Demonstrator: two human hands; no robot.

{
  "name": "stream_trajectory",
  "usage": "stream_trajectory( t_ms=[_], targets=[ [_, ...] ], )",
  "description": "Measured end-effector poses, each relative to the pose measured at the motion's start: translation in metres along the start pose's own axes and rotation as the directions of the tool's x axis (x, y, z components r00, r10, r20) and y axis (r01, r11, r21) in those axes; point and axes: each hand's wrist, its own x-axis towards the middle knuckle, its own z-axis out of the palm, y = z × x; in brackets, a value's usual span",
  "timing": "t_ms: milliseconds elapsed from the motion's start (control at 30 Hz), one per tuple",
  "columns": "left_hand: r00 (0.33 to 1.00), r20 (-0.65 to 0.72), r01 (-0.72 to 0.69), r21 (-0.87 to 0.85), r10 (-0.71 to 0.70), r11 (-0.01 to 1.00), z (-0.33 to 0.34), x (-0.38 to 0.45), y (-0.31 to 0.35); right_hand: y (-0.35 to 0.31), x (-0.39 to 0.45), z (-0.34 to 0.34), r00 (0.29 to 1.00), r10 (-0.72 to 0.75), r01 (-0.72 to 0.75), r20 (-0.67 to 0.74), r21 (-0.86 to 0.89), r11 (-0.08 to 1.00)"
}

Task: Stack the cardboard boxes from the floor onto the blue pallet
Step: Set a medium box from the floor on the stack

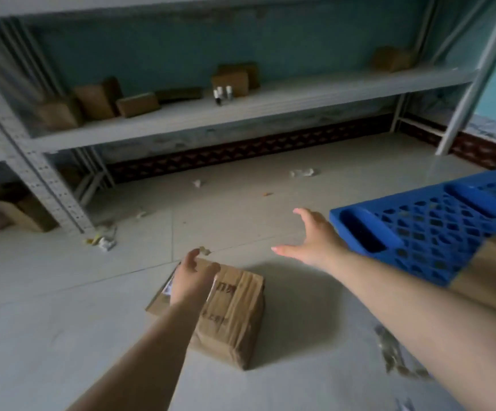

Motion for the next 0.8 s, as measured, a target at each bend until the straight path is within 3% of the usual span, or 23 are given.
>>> stream_trajectory(
  t_ms=[167, 367, 500, 633, 800],
  targets=[
    [0.972, -0.147, 0.194, 0.085, -0.181, 0.977, -0.054, 0.044, -0.094, -0.017, 0.010, 0.137, 0.926, 0.248, -0.273, 0.284, 0.051, 0.961],
    [0.964, -0.132, 0.259, 0.289, -0.229, 0.922, -0.065, 0.105, -0.141, 0.014, 0.014, 0.217, 0.807, 0.472, -0.562, 0.354, 0.218, 0.798],
    [0.928, -0.058, 0.372, 0.178, -0.368, 0.911, -0.053, 0.119, -0.159, 0.038, 0.013, 0.240, 0.748, 0.540, -0.655, 0.386, 0.297, 0.695],
    [0.868, -0.072, 0.497, 0.108, -0.491, 0.861, -0.048, 0.120, -0.167, 0.050, 0.008, 0.239, 0.748, 0.566, -0.664, 0.348, 0.373, 0.648],
    [0.920, -0.076, 0.391, 0.117, -0.384, 0.913, -0.036, 0.091, -0.125, 0.059, 0.002, 0.190, 0.782, 0.524, -0.622, 0.337, 0.451, 0.640]
  ],
)
